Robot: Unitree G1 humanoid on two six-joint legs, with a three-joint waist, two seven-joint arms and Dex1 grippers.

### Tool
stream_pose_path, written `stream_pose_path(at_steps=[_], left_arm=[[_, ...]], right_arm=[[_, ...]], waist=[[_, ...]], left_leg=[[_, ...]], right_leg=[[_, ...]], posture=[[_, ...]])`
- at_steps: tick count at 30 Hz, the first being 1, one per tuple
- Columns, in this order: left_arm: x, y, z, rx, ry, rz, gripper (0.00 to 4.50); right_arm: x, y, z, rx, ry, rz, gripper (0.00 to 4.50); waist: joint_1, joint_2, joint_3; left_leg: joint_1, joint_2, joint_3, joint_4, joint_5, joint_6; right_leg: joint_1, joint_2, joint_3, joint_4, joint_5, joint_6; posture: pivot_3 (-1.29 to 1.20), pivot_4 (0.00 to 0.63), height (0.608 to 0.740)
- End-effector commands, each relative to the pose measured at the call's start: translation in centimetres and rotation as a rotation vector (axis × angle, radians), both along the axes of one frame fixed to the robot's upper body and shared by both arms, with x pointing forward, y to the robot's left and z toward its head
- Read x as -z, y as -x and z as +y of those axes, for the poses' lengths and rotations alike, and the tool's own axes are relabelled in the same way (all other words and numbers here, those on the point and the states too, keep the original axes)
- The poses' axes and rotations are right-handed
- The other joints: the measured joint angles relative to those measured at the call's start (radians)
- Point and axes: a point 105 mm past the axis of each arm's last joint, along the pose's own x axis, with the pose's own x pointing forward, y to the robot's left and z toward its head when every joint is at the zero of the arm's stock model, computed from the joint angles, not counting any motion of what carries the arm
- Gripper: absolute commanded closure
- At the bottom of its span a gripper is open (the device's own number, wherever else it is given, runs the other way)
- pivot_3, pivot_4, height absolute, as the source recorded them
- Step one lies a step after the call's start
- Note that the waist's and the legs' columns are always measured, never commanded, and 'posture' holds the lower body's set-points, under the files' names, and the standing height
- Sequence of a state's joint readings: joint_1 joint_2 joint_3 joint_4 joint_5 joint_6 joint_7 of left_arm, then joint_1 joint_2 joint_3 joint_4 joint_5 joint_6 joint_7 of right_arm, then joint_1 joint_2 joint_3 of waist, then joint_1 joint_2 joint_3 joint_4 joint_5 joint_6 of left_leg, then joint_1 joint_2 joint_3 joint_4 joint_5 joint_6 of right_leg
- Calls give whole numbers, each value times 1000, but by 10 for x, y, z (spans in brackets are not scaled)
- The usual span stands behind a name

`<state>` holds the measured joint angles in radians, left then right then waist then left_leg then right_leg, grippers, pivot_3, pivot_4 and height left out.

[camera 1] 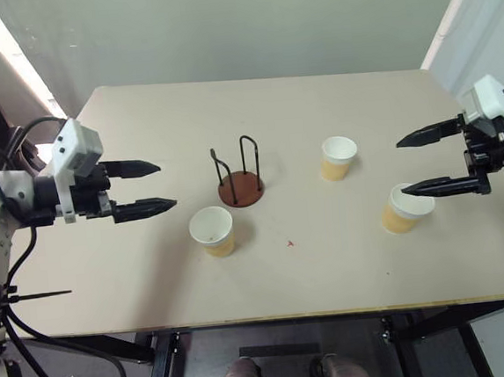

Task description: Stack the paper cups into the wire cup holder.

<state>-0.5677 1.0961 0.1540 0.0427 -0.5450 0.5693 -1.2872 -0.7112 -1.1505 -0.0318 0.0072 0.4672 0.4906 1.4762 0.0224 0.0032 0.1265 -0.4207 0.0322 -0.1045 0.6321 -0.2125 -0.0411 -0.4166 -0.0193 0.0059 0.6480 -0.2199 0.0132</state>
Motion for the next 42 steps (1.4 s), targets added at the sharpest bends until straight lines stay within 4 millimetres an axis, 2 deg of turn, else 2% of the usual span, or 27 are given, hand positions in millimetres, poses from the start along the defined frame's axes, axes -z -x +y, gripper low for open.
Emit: stream_pose_path(at_steps=[1, 4, 7, 10, 15, 20, 28, 35, 38, 42], left_arm=[[-7, -2, -9, 26, -11, -50, 165], [-2, -6, -22, 53, -10, -49, 165], [10, -18, -31, 25, -54, -67, 165], [17, -45, -29, -98, -108, -136, 165], [17, -67, -45, -139, -55, -155, 165], [25, -73, -73, -101, 2, -95, 165], [33, -89, -85, -154, 41, -48, 165], [40, -94, -103, -136, 53, -27, 165], [43, -96, -110, -130, 62, -16, 752], [43, -96, -111, -127, 65, -12, 2184]], right_arm=[[-10, 6, 6, -33, -8, -39, 0], [-14, 6, 9, -36, -25, -52, 0], [-15, 8, 10, -36, -30, -58, 0], [-15, 9, 12, -32, -33, -61, 0], [-15, 9, 12, -12, -37, -69, 0], [-13, 12, 11, 1, -37, -67, 0], [-11, 14, 10, 20, -38, -67, 0], [-9, 14, 8, 36, -38, -72, 0], [-8, 14, 8, 43, -36, -76, 0], [-9, 16, 7, 47, -35, -77, 0]], waist=[[0, 0, 0], [0, 0, 0], [1, 0, 0], [3, 0, 0], [3, 0, 0], [4, 0, 0], [8, 0, 0], [10, 0, 0], [11, 0, 0], [13, 0, 0]], left_leg=[[0, 0, 0, 0, 0, 0], [0, 0, 0, 1, 0, 0], [0, 0, 0, 1, 0, 0], [0, 0, 0, 1, 0, 0], [-1, 0, 1, 3, 0, 0], [-3, 0, 1, 7, 0, 0], [-5, 0, 3, 14, 0, 0], [-5, -2, 4, 16, 0, 4], [-5, -2, 4, 17, 0, 5], [-5, -2, 6, 17, 1, 5]], right_leg=[[0, 0, 0, 0, 0, 0], [0, 0, 0, 1, 0, 0], [0, 0, 0, 1, 1, 1], [0, 0, 0, 1, 2, 2], [0, 0, 0, 1, 3, 4], [1, 0, 0, 0, 4, 7], [1, 0, 1, -1, 7, 12], [3, 0, 4, -2, 9, 15], [3, 0, 4, -2, 9, 16], [3, 0, 5, -2, 10, 16]], posture=[[0, 150, 740], [0, 150, 740], [0, 150, 740], [0, 150, 740], [0, 150, 740], [0, 150, 740], [0, 150, 740], [0, 150, 740], [0, 150, 740], [0, 150, 740]])
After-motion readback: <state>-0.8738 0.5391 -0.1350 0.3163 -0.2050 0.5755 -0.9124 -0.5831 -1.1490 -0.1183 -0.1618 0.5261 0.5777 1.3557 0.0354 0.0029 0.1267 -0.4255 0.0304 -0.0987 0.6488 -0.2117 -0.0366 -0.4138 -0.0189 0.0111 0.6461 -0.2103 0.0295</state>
